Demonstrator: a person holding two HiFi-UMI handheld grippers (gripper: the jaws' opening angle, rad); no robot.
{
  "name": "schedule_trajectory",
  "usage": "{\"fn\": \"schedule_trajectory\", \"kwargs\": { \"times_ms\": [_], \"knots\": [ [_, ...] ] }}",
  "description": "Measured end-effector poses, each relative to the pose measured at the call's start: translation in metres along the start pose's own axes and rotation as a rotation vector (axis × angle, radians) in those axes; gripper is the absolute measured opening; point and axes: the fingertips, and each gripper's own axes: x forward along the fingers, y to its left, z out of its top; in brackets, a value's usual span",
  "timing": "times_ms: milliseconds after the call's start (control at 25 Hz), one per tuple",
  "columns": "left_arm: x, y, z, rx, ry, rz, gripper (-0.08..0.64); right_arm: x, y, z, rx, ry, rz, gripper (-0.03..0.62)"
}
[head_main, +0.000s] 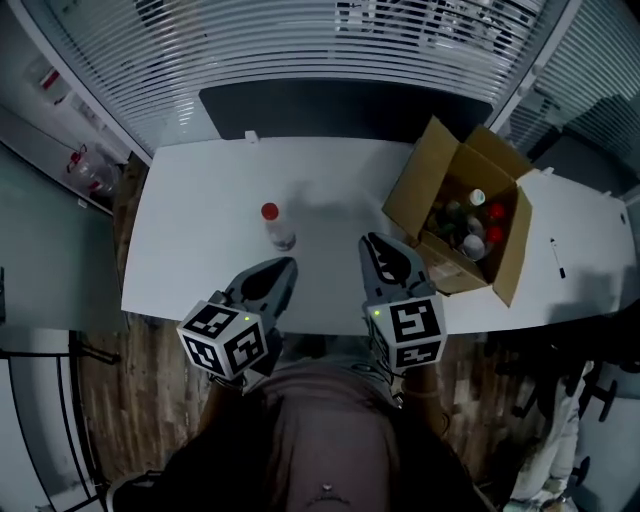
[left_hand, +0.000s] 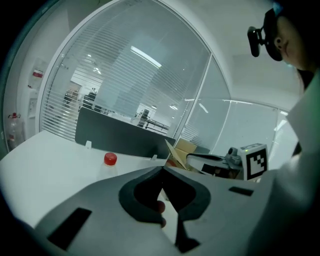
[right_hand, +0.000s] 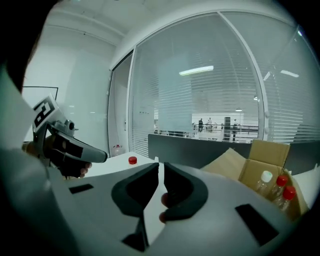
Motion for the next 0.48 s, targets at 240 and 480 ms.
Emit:
{"fn": "schedule_trajectory", "kwargs": {
  "times_ms": [240,480],
  "knots": [
    [0.002,-0.009,-0.002,0.019,0.006,-0.028,0.009,-0.033,-0.009,0.006,0.034,-0.048,-0.064,0.037],
    [0.003,-0.022,-0.004,0.034,-0.001,-0.056,0.008,-0.063,-0.015,0.005,0.061,-0.069,-0.108,0.037]
  ]
}}
